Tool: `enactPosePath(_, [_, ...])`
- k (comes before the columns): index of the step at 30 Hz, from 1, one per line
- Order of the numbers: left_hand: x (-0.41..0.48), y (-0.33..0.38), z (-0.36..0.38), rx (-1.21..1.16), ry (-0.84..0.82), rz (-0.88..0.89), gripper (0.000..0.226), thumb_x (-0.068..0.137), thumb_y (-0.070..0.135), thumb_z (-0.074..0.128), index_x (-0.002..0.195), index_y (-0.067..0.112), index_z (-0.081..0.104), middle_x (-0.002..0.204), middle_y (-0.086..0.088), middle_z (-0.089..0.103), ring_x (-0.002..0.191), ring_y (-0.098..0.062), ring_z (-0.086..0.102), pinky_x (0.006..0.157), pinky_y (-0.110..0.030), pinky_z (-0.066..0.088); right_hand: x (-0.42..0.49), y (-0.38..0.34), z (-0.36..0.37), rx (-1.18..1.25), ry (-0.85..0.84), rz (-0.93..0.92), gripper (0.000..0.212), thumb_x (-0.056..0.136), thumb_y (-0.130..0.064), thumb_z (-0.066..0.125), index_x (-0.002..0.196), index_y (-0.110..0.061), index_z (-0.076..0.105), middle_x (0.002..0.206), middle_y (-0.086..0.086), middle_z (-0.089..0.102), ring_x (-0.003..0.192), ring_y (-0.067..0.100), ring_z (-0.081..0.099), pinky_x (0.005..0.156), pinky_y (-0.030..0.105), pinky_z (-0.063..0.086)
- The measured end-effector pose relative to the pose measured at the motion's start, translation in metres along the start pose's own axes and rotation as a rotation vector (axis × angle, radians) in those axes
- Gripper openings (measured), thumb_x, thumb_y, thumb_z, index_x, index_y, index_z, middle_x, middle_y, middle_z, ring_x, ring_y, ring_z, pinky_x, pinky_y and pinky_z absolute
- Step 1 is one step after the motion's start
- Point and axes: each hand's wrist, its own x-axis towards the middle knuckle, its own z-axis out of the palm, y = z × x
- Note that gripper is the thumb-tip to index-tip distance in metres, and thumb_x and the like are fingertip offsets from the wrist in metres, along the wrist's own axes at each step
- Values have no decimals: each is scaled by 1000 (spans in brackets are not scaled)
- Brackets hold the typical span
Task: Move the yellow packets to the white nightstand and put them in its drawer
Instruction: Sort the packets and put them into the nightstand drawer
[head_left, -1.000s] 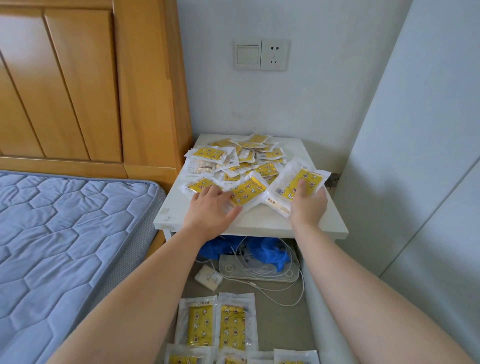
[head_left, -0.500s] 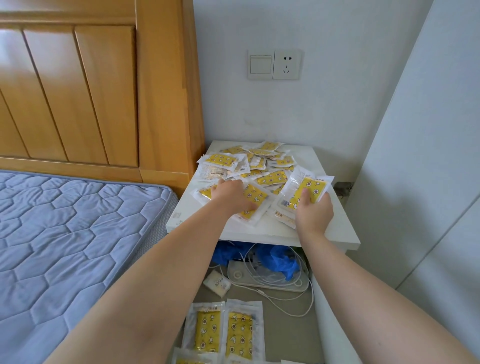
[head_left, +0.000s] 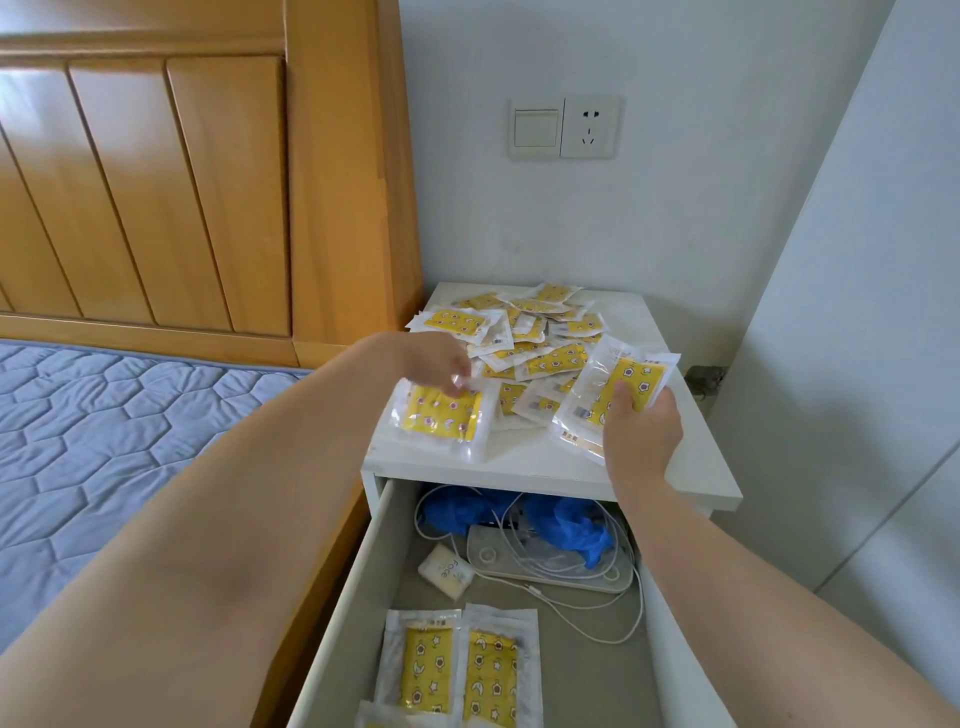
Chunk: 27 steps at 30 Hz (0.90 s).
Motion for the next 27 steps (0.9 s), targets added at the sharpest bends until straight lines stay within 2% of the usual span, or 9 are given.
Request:
enactPosePath(3, [9, -7, 17, 176, -86, -14, 41, 99, 30, 49, 138, 17, 47, 150, 1, 37, 134, -20, 38, 111, -36, 32, 0, 0, 1, -26, 9, -19, 28, 96, -26, 53, 111, -2, 55, 111, 11, 63, 87, 13, 52, 72, 23, 40])
enactPosePath(6, [11, -11, 26, 120, -57, 7, 37, 100, 32, 44, 133, 16, 50, 154, 3, 31, 139, -19, 30, 114, -38, 27, 0, -1, 1, -33, 12, -14, 28, 96, -25, 53, 111, -2, 55, 112, 11, 63, 93, 18, 57, 71, 22, 40])
enactPosePath(10, [9, -11, 35, 42, 77, 31, 28, 99, 30, 48, 118, 14, 60, 136, -2, 47, 122, -21, 44, 102, -35, 39, -1, -2, 1, -36, 7, -3, 27, 96, -25, 53, 111, -2, 55, 112, 11, 63, 98, 21, 59, 70, 24, 41])
enactPosePath(14, [4, -9, 42, 25, 192, -20, 27, 101, 29, 44, 114, 12, 60, 120, -5, 52, 109, -22, 49, 94, -33, 41, 0, -1, 1, -41, 9, -2, 27, 96, -25, 53, 111, -2, 56, 111, 11, 63, 96, 21, 59, 70, 24, 40])
enactPosePath(17, [4, -10, 46, 43, 289, -77, 23, 101, 27, 43, 106, 11, 59, 114, -8, 55, 92, -20, 51, 78, -30, 44, 0, -1, 2, -28, 0, 2, 27, 96, -24, 53, 111, -2, 55, 112, 12, 63, 100, 26, 62, 72, 29, 47])
enactPosePath(19, [3, -11, 47, 9, 347, -117, 19, 100, 28, 45, 103, 13, 57, 113, -7, 57, 88, -19, 52, 71, -29, 43, 0, 0, 1, -44, 0, -6, 28, 96, -24, 53, 112, -1, 55, 113, 12, 63, 102, 27, 61, 71, 25, 43])
enactPosePath(21, [1, -14, 44, -87, 268, -134, 27, 99, 39, 46, 111, 16, 55, 121, -5, 57, 98, -19, 54, 79, -30, 45, 0, -1, 1, -63, 5, -18, 29, 97, -23, 53, 113, -1, 55, 115, 13, 62, 103, 26, 60, 66, 17, 36])
enactPosePath(24, [-9, -16, 34, -128, 33, -115, 64, 92, 54, 50, 144, 19, 36, 149, -1, 37, 132, -20, 39, 107, -34, 35, -1, -1, 1, -78, 8, -33, 30, 97, -24, 53, 114, 0, 54, 116, 13, 62, 105, 26, 60, 68, 18, 37])
enactPosePath(27, [-16, -14, 27, -64, -57, -123, 77, 91, 49, 57, 151, 18, 21, 156, 2, 23, 140, -20, 28, 111, -33, 27, -1, -1, 2, -73, 7, -38, 29, 96, -24, 53, 114, -1, 54, 117, 13, 62, 106, 26, 60, 72, 22, 40])
